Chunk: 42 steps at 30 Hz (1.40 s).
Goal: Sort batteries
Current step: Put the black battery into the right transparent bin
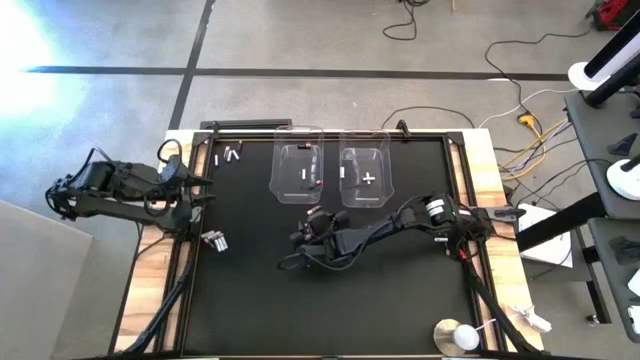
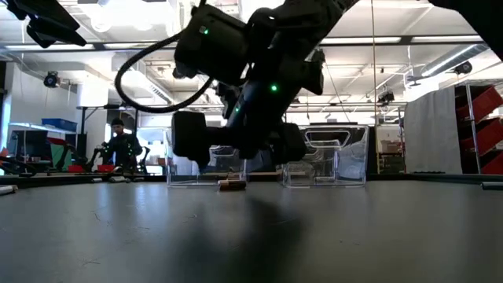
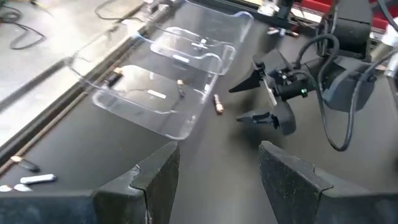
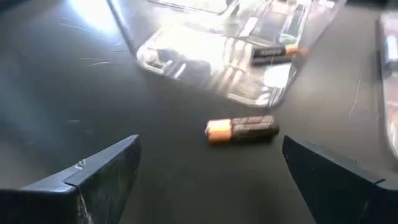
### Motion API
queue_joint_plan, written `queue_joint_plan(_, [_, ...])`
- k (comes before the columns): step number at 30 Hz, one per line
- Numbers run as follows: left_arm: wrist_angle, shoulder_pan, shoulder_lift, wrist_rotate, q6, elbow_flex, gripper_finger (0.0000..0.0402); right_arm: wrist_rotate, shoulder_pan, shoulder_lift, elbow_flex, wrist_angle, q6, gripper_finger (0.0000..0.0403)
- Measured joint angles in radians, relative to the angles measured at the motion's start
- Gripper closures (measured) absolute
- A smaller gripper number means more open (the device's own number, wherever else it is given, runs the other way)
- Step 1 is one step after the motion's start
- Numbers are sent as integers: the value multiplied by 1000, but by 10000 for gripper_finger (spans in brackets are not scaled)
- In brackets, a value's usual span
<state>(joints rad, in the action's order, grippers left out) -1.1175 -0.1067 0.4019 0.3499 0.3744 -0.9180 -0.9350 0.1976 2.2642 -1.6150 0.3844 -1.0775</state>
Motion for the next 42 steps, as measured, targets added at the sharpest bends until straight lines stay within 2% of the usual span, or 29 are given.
queue_joint_plan(13, [-7,0,0,10,-27,0,203,67,-83,-3,61,-59,47,19])
queue_joint_plan(18, [-8,0,0,10,-29,0,203,113,-97,-5,116,-202,140,19])
queue_joint_plan(25, [-8,0,0,10,-27,0,203,158,-109,-9,146,-228,240,22])
queue_joint_plan(29, [-8,0,0,10,-26,0,203,182,-114,-10,161,-246,262,45])
queue_joint_plan(42, [-7,0,0,10,-10,0,203,213,-122,-8,163,-246,293,165])
